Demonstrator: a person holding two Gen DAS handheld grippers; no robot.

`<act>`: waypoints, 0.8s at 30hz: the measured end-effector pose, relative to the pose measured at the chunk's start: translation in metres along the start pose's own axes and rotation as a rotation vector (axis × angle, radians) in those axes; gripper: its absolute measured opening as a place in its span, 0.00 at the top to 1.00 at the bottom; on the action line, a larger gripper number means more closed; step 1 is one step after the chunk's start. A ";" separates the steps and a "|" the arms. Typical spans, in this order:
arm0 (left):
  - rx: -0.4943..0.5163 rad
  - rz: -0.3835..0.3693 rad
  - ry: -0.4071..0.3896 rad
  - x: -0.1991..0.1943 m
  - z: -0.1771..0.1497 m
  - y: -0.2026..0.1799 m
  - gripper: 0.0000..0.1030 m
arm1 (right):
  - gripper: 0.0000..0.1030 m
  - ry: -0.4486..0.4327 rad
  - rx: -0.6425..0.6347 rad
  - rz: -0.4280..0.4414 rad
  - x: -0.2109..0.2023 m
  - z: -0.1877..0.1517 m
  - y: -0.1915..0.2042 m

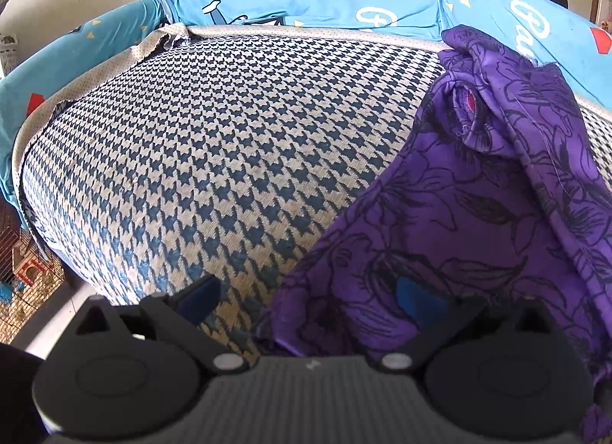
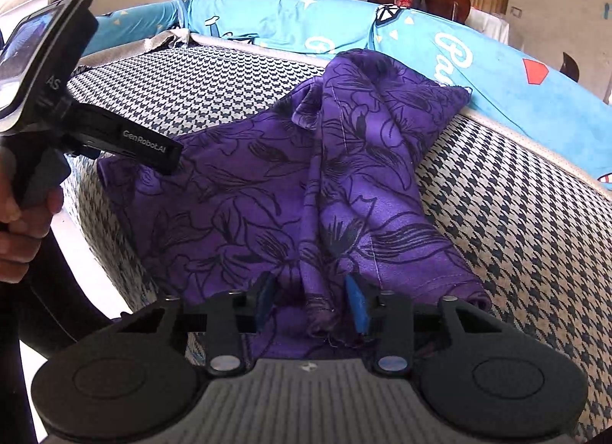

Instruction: Fold clothes

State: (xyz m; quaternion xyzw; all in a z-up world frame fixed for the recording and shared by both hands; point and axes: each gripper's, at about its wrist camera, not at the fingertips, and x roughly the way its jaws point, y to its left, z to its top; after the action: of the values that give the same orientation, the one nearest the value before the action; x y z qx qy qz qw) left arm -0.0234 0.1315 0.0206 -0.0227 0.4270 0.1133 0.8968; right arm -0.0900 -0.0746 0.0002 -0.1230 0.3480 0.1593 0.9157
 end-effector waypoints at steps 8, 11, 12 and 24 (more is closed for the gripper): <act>-0.064 -0.036 -0.026 -0.005 0.006 0.010 0.00 | 0.79 0.002 0.107 0.021 -0.004 0.003 -0.015; -0.089 -0.042 -0.041 -0.009 0.009 0.016 0.00 | 0.84 0.005 0.125 0.020 -0.003 0.003 -0.018; -0.097 -0.043 -0.046 -0.010 0.010 0.018 0.00 | 0.85 0.005 0.127 0.017 -0.003 0.003 -0.018; -0.212 -0.042 -0.131 -0.031 0.023 0.048 0.00 | 0.90 -0.032 0.352 0.257 -0.010 0.024 -0.019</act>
State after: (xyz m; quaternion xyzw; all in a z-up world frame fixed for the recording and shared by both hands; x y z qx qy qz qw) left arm -0.0349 0.1754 0.0618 -0.1190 0.3527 0.1402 0.9175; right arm -0.0758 -0.0860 0.0268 0.0867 0.3688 0.2136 0.9005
